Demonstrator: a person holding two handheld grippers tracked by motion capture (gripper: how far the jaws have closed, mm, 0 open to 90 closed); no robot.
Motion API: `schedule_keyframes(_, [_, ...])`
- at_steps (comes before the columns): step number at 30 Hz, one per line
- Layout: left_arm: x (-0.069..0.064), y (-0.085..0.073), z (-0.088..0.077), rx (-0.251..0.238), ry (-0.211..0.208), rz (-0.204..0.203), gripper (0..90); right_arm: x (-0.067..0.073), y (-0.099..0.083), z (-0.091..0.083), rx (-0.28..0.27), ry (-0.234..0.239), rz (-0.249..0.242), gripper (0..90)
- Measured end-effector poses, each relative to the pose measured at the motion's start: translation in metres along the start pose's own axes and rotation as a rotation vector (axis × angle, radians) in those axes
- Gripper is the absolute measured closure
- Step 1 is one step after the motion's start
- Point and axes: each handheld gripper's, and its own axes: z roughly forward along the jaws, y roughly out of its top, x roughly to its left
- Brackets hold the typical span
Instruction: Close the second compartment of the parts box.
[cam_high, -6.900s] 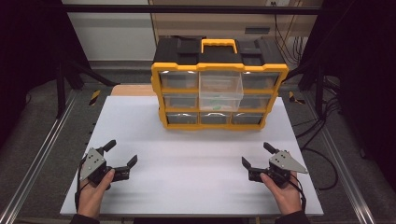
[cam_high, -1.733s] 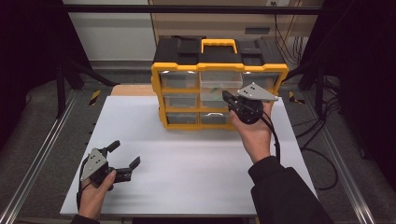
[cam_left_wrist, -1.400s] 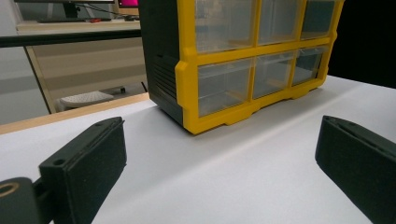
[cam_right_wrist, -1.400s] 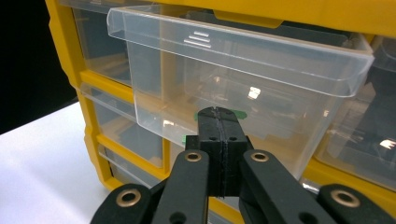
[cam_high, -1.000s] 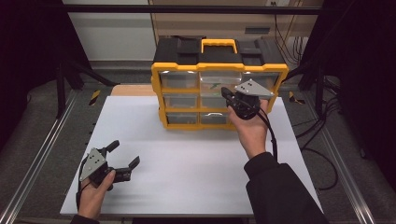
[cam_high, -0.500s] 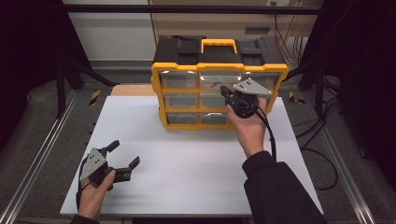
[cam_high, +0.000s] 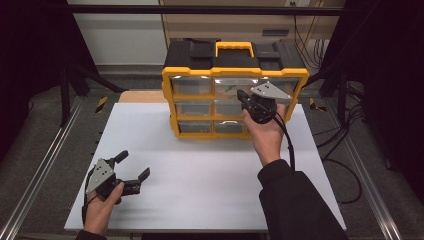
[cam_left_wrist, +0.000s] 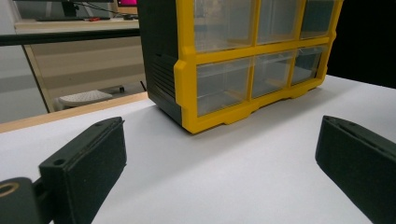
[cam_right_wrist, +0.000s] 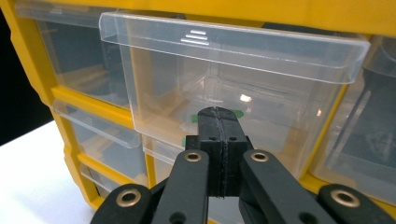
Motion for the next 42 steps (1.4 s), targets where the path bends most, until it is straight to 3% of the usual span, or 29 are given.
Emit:
schedule_keyframes(13, [0.000, 0.000, 0.000, -0.001, 0.000, -0.002, 1.6, 0.000, 0.004, 0.004, 0.001, -0.006, 0.009, 90.0])
schedule_keyframes(20, [0.000, 0.000, 0.000, 0.000, -0.001, -0.001, 1.6, 0.001, 0.004, 0.006, -0.004, -0.010, -0.010, 90.0])
schedule_keyframes(26, [0.000, 0.000, 0.000, 0.000, -0.001, -0.002, 1.6, -0.002, 0.003, 0.009, 0.008, -0.018, 0.007, 90.0])
schedule_keyframes(29, [0.000, 0.000, 0.000, 0.000, 0.000, -0.003, 1.6, -0.003, 0.004, 0.009, -0.011, 0.007, 0.074, 90.0])
schedule_keyframes(42, [0.000, 0.000, 0.000, -0.002, 0.000, -0.006, 1.6, -0.002, 0.005, 0.011, -0.010, -0.010, 0.066, 90.0])
